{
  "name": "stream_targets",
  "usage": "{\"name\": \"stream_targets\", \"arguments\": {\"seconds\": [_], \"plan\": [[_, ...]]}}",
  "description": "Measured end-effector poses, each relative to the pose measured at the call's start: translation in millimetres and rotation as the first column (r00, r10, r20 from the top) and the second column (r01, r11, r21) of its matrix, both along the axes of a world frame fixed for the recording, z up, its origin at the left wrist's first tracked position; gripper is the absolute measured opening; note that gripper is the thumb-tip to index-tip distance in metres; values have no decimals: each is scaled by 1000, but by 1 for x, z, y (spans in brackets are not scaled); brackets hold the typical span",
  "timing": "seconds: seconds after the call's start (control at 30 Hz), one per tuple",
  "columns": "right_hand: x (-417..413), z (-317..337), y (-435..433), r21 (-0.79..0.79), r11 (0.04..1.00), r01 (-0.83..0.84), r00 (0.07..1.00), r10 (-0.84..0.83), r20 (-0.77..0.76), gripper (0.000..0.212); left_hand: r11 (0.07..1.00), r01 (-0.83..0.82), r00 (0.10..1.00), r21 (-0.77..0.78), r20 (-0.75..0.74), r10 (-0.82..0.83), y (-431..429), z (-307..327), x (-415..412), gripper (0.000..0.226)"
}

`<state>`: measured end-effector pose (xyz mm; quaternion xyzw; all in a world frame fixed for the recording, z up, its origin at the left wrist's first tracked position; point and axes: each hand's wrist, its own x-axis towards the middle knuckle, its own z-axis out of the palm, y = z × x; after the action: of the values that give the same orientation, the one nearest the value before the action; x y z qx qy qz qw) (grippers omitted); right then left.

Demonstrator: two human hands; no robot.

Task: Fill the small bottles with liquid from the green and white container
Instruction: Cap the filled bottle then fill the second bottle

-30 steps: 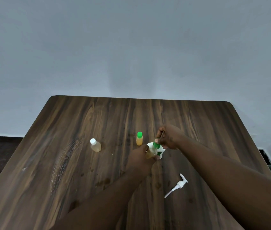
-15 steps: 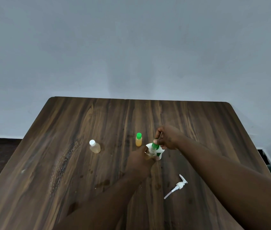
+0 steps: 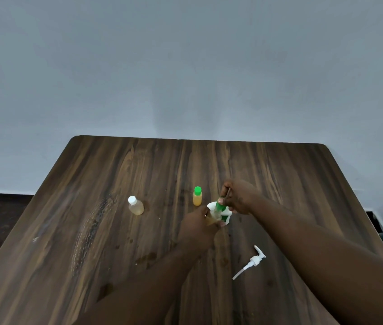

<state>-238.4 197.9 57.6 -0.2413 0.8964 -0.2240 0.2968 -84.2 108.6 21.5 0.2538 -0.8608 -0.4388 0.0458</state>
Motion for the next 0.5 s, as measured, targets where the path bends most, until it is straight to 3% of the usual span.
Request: {"name": "stream_targets", "arguments": {"seconds": [0.2,0.5], "plan": [[-4,13,-1,78,995,-64,991,72,-110,21,999,13,999,40,-34,-12,1,4,1,37],[-3,14,-1,77,995,-62,993,69,-99,17,999,-7,1000,38,-30,8,2,1,0,33]]}}
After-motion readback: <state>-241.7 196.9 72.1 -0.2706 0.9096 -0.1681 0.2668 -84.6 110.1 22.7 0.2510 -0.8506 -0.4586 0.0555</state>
